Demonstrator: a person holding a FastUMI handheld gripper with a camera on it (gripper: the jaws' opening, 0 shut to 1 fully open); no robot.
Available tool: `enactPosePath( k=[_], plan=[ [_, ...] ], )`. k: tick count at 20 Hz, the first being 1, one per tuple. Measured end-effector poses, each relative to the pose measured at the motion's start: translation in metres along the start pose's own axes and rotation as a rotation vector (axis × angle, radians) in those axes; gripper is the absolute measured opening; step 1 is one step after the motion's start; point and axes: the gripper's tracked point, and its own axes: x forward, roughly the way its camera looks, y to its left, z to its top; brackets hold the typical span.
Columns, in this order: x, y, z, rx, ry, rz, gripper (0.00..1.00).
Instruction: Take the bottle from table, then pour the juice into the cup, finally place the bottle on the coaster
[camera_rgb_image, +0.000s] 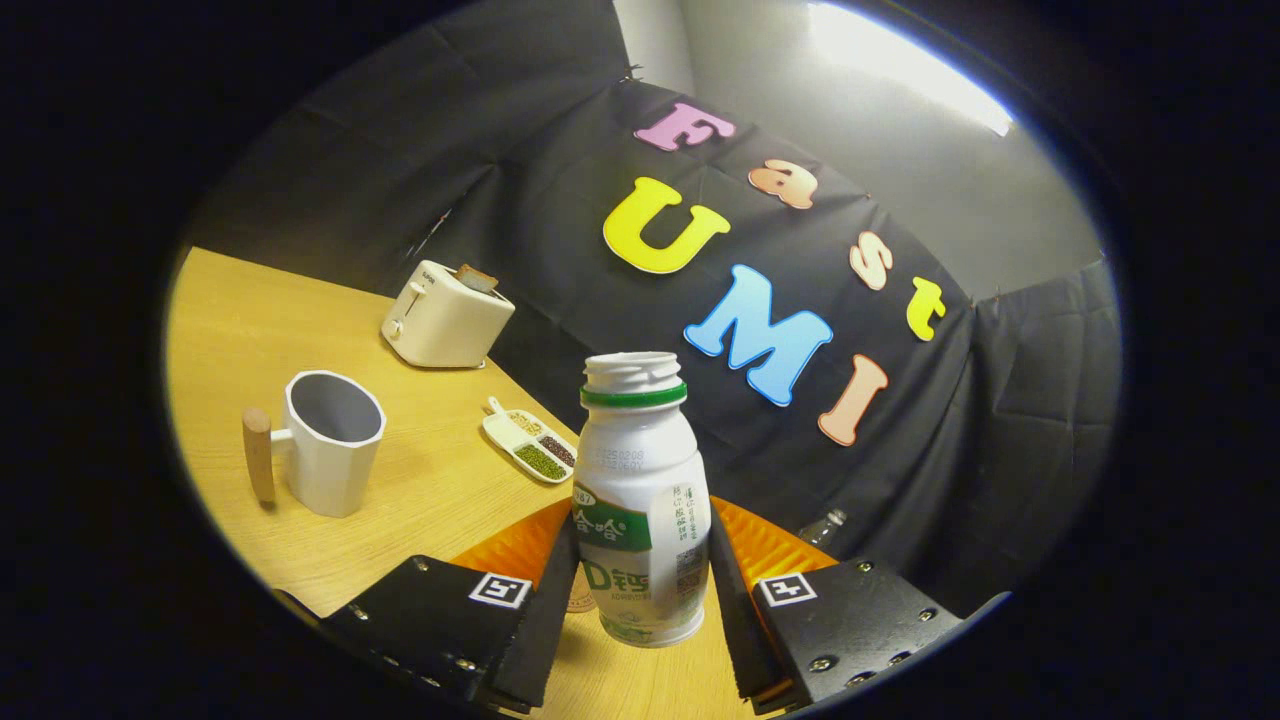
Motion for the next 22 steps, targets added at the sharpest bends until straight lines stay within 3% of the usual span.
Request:
enactPosePath(
  k=[9,22],
  plan=[
    [0.014,0.028,0.014,-0.249,-0.031,-0.006,0.68],
    [0.022,0.054,0.034,-0.505,-0.103,0.003,0.68]
  ],
)
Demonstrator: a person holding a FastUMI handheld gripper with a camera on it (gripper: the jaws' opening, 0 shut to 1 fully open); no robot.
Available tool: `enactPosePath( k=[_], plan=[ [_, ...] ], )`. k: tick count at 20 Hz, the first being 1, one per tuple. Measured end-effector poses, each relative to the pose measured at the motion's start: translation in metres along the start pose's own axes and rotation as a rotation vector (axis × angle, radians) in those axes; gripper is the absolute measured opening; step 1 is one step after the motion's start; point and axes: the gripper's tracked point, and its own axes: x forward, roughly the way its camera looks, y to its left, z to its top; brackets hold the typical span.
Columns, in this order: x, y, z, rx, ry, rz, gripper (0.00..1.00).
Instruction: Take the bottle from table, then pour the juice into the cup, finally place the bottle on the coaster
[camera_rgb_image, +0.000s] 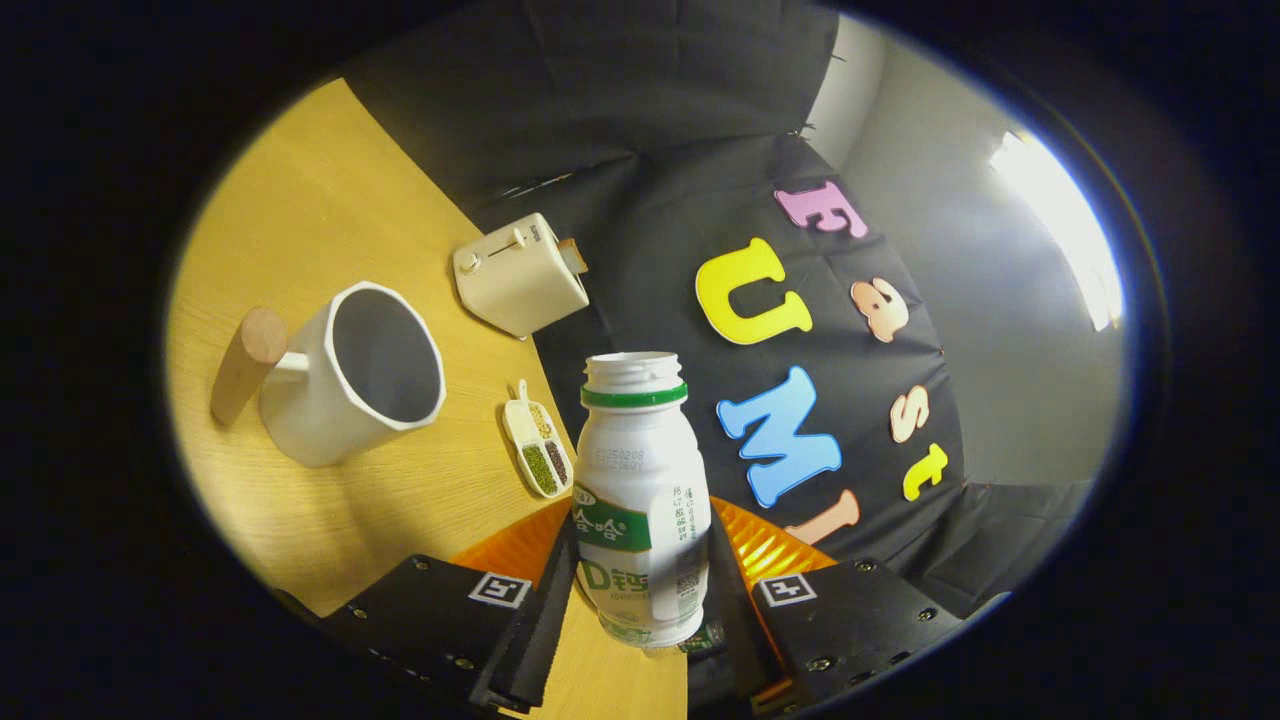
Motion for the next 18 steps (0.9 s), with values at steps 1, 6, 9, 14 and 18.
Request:
enactPosePath(
  k=[1,6,9,14,18],
  plan=[
    [0.0,0.002,0.003,-0.024,-0.004,0.0,0.68],
    [0.004,0.008,0.01,-0.112,-0.011,0.002,0.68],
    [0.005,0.011,0.013,-0.174,-0.021,-0.002,0.68],
    [0.001,0.014,0.009,-0.231,-0.016,-0.003,0.68],
    [0.001,0.011,0.008,-0.284,-0.02,-0.014,0.68]
  ],
)
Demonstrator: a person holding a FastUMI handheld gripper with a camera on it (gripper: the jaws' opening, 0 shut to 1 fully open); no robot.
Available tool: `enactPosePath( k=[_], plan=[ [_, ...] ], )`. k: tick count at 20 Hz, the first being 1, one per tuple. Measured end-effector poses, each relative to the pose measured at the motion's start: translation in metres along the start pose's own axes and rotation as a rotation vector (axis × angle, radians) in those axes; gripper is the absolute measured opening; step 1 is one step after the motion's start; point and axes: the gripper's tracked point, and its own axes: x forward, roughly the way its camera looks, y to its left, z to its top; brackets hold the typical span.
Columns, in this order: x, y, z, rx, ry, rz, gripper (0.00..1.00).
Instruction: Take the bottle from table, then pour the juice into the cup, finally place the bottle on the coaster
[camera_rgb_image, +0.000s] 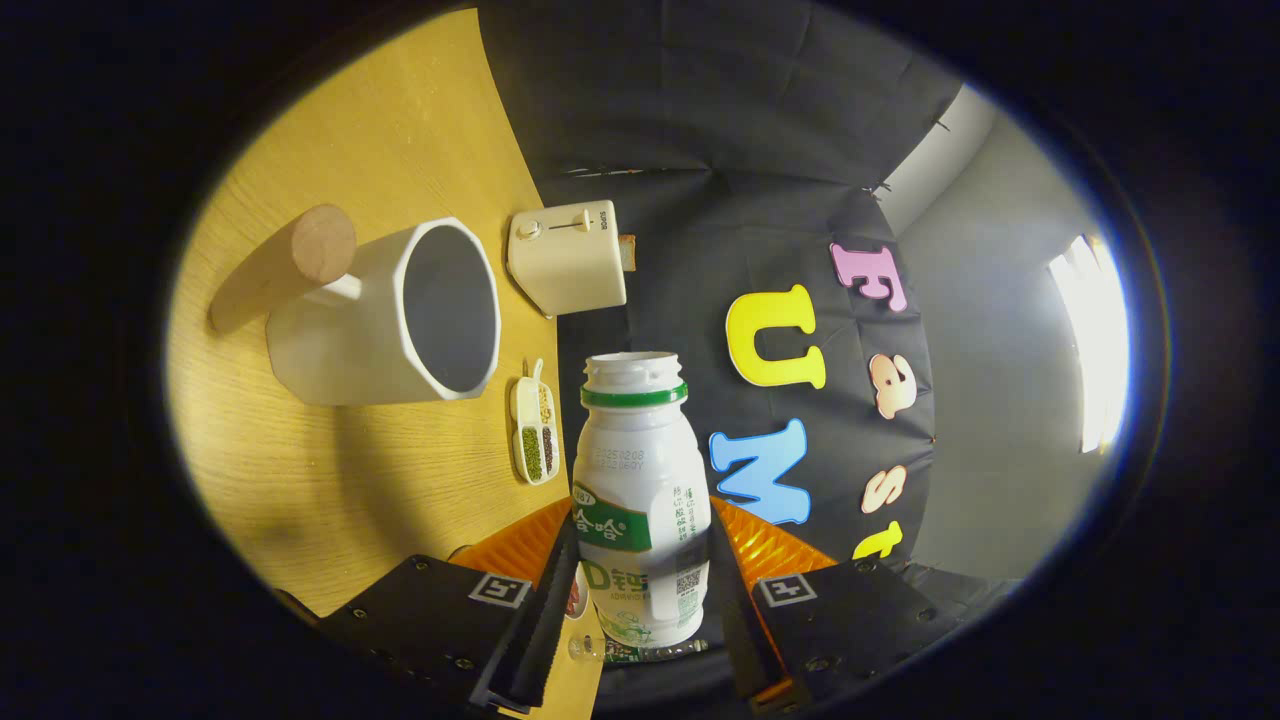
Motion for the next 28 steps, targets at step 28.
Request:
enactPosePath(
  k=[28],
  plan=[
    [-0.0009,-0.0017,0.0084,-0.166,-0.054,-0.039,0.68]
  ],
)
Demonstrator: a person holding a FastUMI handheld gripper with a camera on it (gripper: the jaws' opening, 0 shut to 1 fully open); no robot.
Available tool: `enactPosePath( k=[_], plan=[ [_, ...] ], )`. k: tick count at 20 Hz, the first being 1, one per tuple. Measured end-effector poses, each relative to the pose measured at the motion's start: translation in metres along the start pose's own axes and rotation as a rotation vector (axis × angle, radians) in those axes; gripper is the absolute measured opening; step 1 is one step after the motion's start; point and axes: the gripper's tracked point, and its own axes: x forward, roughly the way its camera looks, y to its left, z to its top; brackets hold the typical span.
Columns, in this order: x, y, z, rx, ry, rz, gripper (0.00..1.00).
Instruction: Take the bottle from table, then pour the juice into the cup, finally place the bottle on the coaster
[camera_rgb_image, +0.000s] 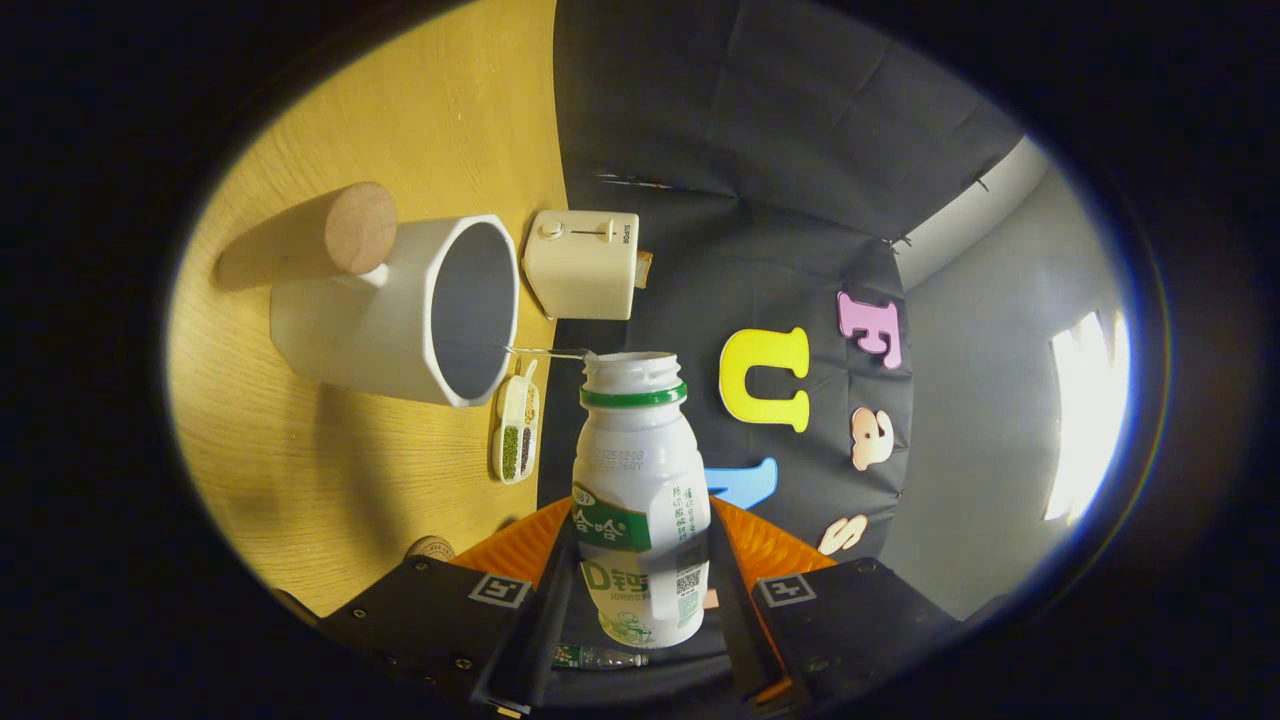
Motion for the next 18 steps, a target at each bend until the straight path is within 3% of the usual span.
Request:
enactPosePath(
  k=[18],
  plan=[
    [0.0018,-0.0007,0.0002,-0.031,-0.011,-0.01,0.68]
  ],
)
